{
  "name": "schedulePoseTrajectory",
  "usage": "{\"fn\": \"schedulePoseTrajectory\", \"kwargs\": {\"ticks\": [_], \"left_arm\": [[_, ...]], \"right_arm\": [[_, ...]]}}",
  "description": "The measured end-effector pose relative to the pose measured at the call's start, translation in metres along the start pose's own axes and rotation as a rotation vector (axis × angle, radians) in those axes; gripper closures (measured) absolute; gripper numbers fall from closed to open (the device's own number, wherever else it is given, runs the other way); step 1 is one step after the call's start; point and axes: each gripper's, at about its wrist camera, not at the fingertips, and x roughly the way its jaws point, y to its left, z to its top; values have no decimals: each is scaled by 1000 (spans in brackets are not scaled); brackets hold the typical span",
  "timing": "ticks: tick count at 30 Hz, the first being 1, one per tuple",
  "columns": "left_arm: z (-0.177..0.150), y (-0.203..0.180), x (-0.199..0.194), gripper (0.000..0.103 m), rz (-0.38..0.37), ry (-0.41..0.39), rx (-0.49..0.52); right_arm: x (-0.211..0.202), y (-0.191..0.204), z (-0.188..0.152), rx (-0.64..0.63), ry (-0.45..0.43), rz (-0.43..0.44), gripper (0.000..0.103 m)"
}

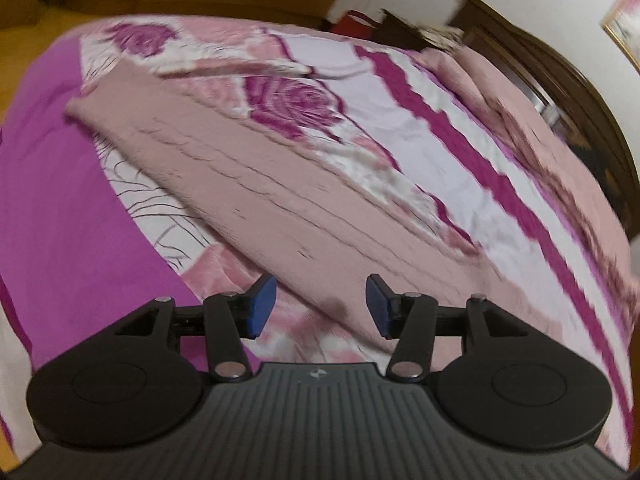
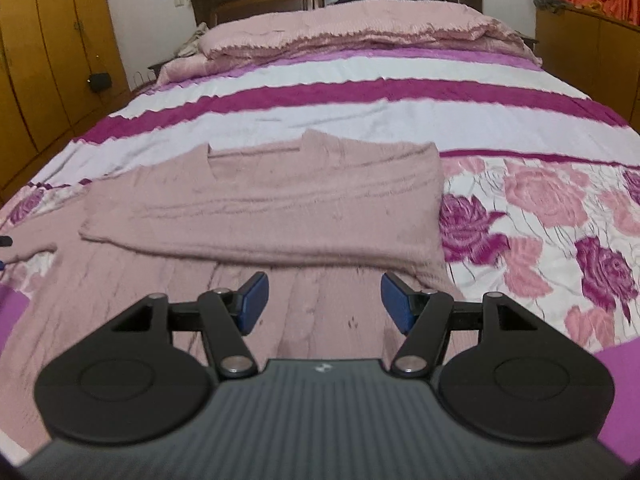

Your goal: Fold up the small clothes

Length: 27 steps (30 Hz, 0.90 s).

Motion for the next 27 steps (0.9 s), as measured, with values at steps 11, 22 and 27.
{"fn": "schedulePoseTrajectory", "kwargs": {"ticks": [11, 22, 27], "left_arm": [[15, 32, 26, 42, -39, -46, -247], [41, 8, 48, 80, 38, -150, -49], [39, -10, 19, 91, -47, -225, 65]], "right_arm": [[9, -4, -14, 48, 57, -21, 39], [6, 0, -15, 60, 42, -10, 39], [1, -5, -13, 84, 6, -5, 39]]}}
